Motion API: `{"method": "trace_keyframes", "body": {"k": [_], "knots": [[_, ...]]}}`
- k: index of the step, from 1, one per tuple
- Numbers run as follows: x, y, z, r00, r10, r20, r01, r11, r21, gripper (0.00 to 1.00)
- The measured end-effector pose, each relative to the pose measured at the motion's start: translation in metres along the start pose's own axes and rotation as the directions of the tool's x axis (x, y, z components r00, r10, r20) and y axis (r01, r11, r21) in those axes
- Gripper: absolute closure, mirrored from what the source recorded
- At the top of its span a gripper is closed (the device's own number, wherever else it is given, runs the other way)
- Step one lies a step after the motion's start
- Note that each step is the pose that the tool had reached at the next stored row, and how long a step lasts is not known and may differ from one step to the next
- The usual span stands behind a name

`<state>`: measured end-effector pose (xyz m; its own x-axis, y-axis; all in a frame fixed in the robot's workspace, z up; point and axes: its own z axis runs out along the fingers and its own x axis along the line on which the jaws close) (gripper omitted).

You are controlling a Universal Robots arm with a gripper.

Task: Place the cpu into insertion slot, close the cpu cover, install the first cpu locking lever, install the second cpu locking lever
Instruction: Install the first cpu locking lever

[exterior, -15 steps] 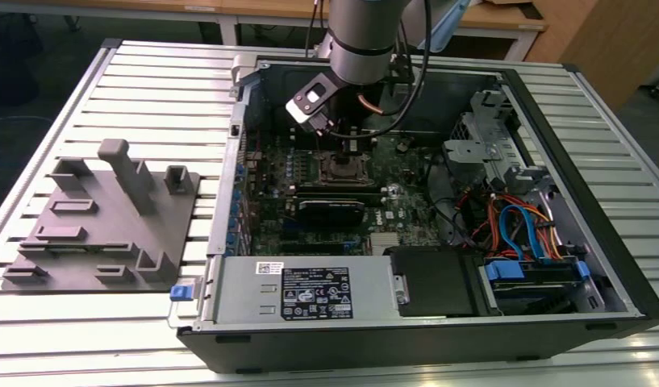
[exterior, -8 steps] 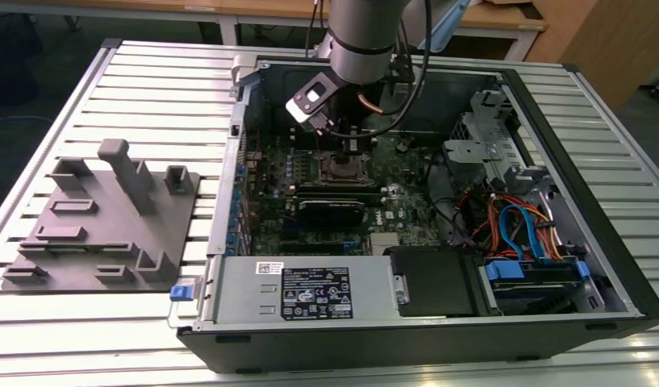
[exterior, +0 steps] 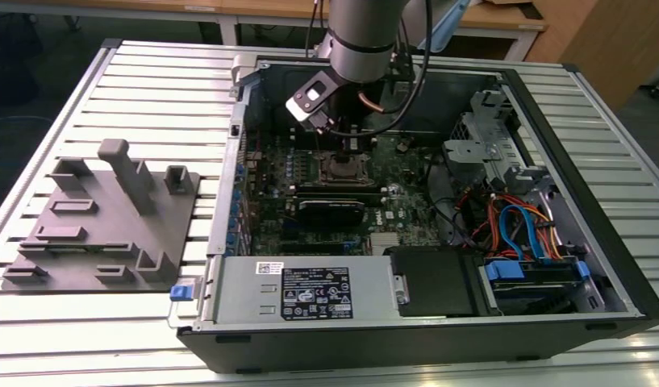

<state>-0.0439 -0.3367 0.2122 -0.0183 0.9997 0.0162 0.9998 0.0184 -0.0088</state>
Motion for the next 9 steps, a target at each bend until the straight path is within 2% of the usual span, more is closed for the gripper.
{"method": "trace_keyframes", "body": {"k": [9], "knots": [[0.0,-0.0001,-0.0026,1.0,0.0,0.0,0.0,1.0,0.0,0.9]]}}
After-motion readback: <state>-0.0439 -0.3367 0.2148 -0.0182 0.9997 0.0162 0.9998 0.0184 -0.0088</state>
